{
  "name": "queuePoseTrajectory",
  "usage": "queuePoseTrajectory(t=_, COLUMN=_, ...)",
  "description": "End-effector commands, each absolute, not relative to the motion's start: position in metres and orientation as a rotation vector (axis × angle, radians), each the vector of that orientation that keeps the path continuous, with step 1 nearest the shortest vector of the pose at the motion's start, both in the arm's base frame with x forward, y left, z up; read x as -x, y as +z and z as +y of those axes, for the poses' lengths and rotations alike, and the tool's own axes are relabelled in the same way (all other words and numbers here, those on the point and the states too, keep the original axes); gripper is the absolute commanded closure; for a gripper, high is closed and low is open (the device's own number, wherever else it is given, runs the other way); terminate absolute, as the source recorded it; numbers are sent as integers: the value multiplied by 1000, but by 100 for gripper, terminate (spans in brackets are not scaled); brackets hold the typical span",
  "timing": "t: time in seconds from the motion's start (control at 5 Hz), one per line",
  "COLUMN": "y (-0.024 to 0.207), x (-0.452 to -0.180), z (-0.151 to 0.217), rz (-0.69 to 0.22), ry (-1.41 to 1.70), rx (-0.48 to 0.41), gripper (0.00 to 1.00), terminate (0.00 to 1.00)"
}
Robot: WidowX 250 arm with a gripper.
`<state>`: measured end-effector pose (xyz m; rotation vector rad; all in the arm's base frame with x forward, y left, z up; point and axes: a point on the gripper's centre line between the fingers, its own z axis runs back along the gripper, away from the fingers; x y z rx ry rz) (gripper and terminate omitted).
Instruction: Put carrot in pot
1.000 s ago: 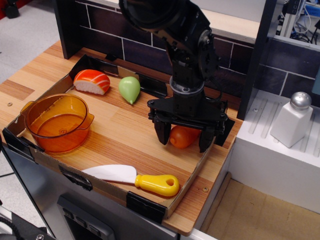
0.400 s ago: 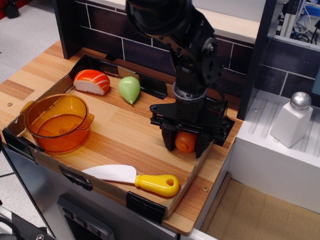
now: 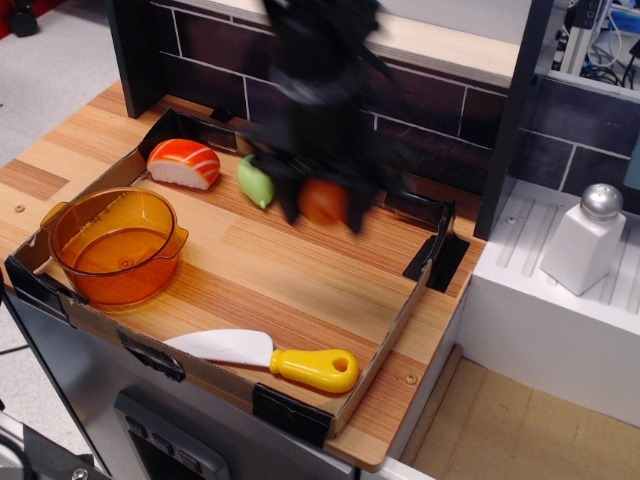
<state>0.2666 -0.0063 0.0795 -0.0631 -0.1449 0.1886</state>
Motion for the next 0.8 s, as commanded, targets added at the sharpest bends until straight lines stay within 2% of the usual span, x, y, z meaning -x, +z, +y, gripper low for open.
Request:
queuePoseTrajectory(t=0.0, y=88, x=-245, z=72, rz=-162, ry=184, rx=-72, gripper=100, terminate=0)
queuePoseTrajectory(t=0.2, y=81, x=-225, z=104, rz=-197, ry=210, rx=-239, gripper=100, terminate=0)
queuePoseTrajectory(t=0.4, y=71, x=-215, z=122, rz=-192, ry=188, rx=-266, gripper=100, terminate=0)
queuePoseTrajectory(t=0.6, y=67, x=-215, z=125, rz=-178, ry=184, rx=-285, gripper=0, terminate=0)
